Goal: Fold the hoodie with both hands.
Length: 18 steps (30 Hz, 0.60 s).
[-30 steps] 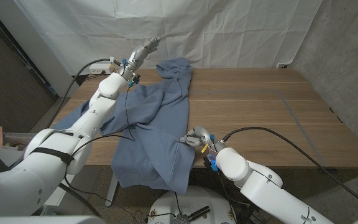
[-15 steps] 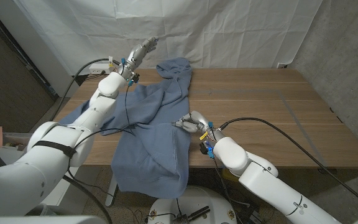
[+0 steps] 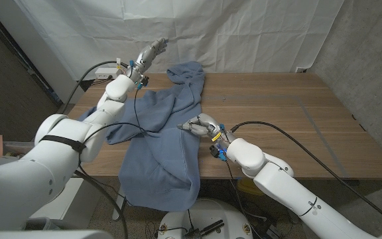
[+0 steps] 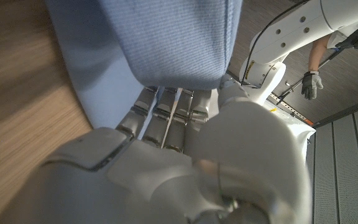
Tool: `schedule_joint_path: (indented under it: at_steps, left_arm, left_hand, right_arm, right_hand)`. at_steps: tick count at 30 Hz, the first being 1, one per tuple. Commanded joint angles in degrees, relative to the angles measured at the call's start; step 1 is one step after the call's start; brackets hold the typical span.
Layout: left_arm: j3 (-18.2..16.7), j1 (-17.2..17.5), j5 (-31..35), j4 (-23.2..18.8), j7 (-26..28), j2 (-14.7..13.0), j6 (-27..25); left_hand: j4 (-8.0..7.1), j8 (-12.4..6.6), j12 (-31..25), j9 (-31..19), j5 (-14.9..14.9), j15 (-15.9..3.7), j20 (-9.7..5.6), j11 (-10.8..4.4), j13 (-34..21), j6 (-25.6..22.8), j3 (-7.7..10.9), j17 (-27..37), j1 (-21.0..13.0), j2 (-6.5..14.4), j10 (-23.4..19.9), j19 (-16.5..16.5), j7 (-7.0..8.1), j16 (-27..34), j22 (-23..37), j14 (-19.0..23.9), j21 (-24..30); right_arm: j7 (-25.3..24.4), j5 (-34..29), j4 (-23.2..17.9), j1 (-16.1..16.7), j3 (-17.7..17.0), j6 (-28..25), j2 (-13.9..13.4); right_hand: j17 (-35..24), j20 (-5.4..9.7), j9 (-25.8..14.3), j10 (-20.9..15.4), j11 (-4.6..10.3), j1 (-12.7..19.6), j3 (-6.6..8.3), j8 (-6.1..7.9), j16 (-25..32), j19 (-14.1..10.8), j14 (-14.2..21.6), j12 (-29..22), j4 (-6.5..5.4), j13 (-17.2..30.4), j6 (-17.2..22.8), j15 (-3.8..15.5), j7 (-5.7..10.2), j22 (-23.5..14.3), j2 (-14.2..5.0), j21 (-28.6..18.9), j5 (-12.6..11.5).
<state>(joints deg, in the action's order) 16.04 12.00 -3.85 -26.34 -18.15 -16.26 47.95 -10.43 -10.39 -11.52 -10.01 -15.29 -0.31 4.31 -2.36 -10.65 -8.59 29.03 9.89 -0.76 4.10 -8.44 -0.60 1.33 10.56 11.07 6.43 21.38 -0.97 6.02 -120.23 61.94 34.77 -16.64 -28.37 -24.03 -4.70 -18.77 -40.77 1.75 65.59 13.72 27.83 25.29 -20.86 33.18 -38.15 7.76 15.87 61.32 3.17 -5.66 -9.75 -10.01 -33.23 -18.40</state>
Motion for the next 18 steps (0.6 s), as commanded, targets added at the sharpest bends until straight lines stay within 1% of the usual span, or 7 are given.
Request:
schedule_joint_path:
  at_steps: [1, 4, 5, 9, 15, 17, 18]
  left_arm:
    - [-0.1, -2.1, 0.5, 3.5, -0.1, 0.8, 1.4]
    - [-0.2, -2.1, 0.5, 3.3, 0.2, 0.7, 1.6]
    - [-0.2, -2.1, 0.5, 3.2, 0.2, 0.7, 1.6]
    - [-0.4, -1.9, 0.5, 2.7, 0.5, 0.5, 1.9]
    - [-0.6, -1.5, 0.9, 1.4, 1.5, 0.0, 2.0]
    - [-0.7, -1.4, 0.9, 1.0, 1.8, -0.1, 1.9]
    - [-0.7, -1.3, 1.0, 0.7, 1.9, -0.2, 1.8]
  left_hand:
    - [-0.03, -0.16, 0.1, -0.2, 0.0, -0.11, -0.18, 0.22, 0.0, -0.2, 0.58, 0.0, -0.1, 5.5, 0.1, -0.1, 0.16, -0.1, 0.1, 0.1, 0.0]
    - [-0.03, -0.16, 0.1, -0.2, 0.0, -0.1, -0.18, 0.24, 0.0, -0.2, 0.59, 0.0, -0.1, 5.5, 0.1, -0.1, 0.13, -0.1, 0.1, 0.1, 0.0]
    - [-0.03, -0.16, 0.1, -0.2, 0.0, -0.12, -0.17, 0.23, 0.0, -0.2, 0.6, 0.0, -0.1, 5.5, 0.1, -0.1, 0.14, -0.1, 0.1, 0.1, 0.0]
    - [-0.03, -0.15, 0.1, -0.2, 0.0, -0.13, -0.17, 0.18, 0.0, -0.1, 0.63, 0.0, -0.1, 5.5, 0.1, -0.1, 0.12, -0.1, 0.1, 0.1, -0.1]
    - [-0.04, -0.13, 0.1, -0.2, 0.0, -0.22, -0.15, 0.18, 0.0, 0.0, 0.67, 0.0, -0.1, 5.5, 0.2, -0.1, 0.27, -0.1, 0.1, 0.1, -0.1]
    - [-0.04, -0.11, 0.1, -0.2, 0.0, -0.2, -0.13, 0.19, 0.0, 0.0, 0.69, 0.0, -0.1, 5.5, 0.3, -0.1, 0.28, -0.1, 0.1, 0.1, -0.1]
    - [-0.04, -0.11, 0.1, -0.2, 0.0, -0.21, -0.11, 0.21, 0.0, 0.0, 0.69, 0.0, -0.1, 5.5, 0.3, -0.1, 0.28, -0.1, 0.1, 0.1, -0.1]
  right_arm:
    - [9.8, 7.1, 5.9, -4.8, -0.1, 4.3, 3.3]
    - [11.2, 8.1, 6.8, -5.4, -0.2, 4.5, 4.1]
    - [12.3, 8.3, 7.3, -6.1, 0.0, 4.7, 4.2]
    - [13.6, 8.3, 8.2, -7.4, 0.5, 4.4, 5.1]
    - [14.4, 3.8, 9.6, -11.1, 3.9, 3.6, 5.7]
    - [15.8, 3.9, 10.9, -12.4, 4.7, 3.6, 6.1]
    - [15.4, 3.2, 10.9, -12.5, 5.1, 3.5, 6.2]
  right_hand:
    - [-1.3, 0.13, -0.3, -0.6, -0.08, 1.1, 0.66, 0.55, 1.2, -0.8, 1.0, -0.7, 0.14, 0.5, 0.3, 4.89, -0.54, -0.3, 0.14, 0.3, 0.4]
    - [-1.9, 0.14, -0.4, -0.7, -0.21, 1.2, 0.73, 0.62, 1.6, -1.0, 1.2, -0.9, 0.16, 0.7, 0.4, 4.95, -0.58, -0.3, 0.12, 0.3, 0.5]
    - [-2.1, 0.17, -0.4, -0.9, -0.24, 1.3, 0.79, 0.64, 1.8, -1.1, 1.5, -1.0, 0.23, 0.7, 0.4, 5.02, -0.63, -0.4, 0.13, 0.3, 0.5]
    - [-4.1, 0.49, -0.6, -1.2, -0.14, 1.8, 0.79, 0.67, 3.7, -1.7, 2.8, -1.7, 0.4, 1.2, 0.3, 5.02, -0.84, -0.4, 0.33, 0.2, 0.8]
    - [-6.5, 0.62, -0.7, -1.3, -0.19, 2.2, 0.78, 0.66, 5.8, -2.4, 3.6, -2.3, 0.46, 1.7, 0.4, 5.29, -1.08, -0.5, 0.39, 0.1, 1.0]
    - [-6.9, 0.67, -0.8, -1.3, -0.17, 2.3, 0.84, 0.66, 6.0, -2.4, 3.7, -2.4, 0.47, 1.9, 0.3, 5.37, -1.13, -0.6, 0.37, 0.1, 1.1]
    - [-7.1, 0.69, -0.9, -1.2, -0.21, 2.3, 0.83, 0.7, 6.2, -2.4, 3.8, -2.4, 0.43, 1.9, 0.4, 5.35, -1.11, -0.6, 0.38, 0.1, 1.1]
